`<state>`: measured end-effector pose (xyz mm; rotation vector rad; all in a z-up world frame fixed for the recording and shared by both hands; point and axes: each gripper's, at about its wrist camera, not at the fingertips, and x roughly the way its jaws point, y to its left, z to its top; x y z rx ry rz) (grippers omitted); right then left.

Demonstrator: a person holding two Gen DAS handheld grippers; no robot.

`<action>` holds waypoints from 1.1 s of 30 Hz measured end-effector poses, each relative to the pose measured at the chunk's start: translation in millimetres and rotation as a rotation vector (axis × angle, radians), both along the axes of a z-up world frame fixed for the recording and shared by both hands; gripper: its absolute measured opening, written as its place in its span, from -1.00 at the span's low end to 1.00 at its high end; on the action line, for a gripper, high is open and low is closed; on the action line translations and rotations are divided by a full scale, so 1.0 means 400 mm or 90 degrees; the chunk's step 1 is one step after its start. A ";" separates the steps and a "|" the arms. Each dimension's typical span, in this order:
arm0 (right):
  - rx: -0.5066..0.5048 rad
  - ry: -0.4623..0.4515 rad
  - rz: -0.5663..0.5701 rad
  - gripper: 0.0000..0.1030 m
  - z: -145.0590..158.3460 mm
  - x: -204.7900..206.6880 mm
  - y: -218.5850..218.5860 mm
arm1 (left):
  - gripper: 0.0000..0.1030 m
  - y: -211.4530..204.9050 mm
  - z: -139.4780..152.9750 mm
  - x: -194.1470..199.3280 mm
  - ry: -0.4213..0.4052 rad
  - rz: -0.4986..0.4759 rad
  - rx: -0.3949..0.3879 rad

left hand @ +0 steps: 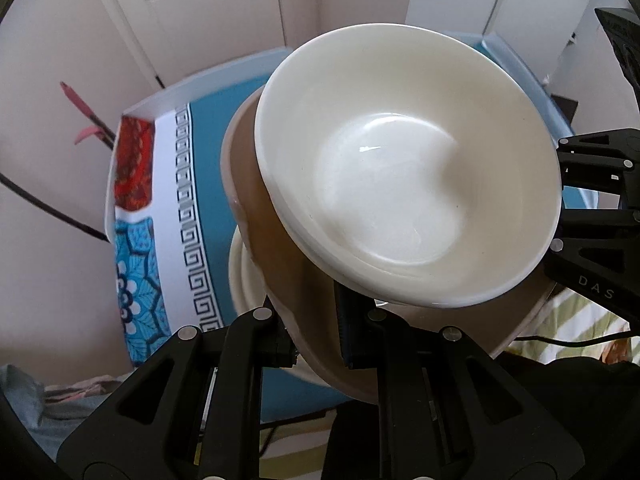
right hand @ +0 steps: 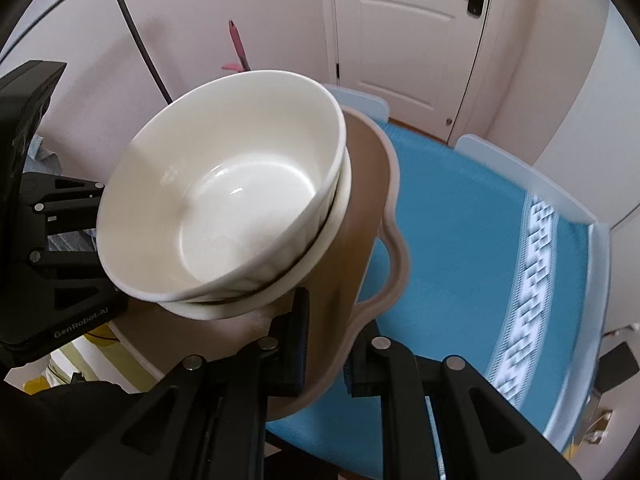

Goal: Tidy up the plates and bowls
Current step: 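Carry the basin with bowls and lower it onto the plate stack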

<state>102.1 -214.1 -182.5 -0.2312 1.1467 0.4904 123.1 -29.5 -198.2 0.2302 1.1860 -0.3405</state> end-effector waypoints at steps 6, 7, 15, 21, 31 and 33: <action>-0.016 0.020 -0.034 -0.75 -0.061 -0.024 0.037 | -0.77 0.043 -0.067 0.001 0.017 -0.036 -0.006; -0.018 0.023 -0.038 -0.75 -0.069 -0.027 0.039 | -0.77 0.044 -0.071 -0.001 0.019 -0.038 -0.007; -0.024 0.038 -0.047 -0.75 -0.110 -0.020 0.049 | -0.77 0.062 -0.106 0.000 0.037 -0.052 -0.008; -0.028 0.049 -0.055 -0.75 -0.125 -0.026 0.056 | -0.77 0.060 -0.125 0.003 0.054 -0.062 -0.015; -0.028 0.062 -0.064 -0.74 -0.125 -0.014 0.051 | -0.76 0.043 -0.126 0.001 0.057 -0.079 -0.005; -0.025 0.073 -0.069 -0.74 -0.128 -0.009 0.050 | -0.75 0.038 -0.127 0.002 0.062 -0.077 0.000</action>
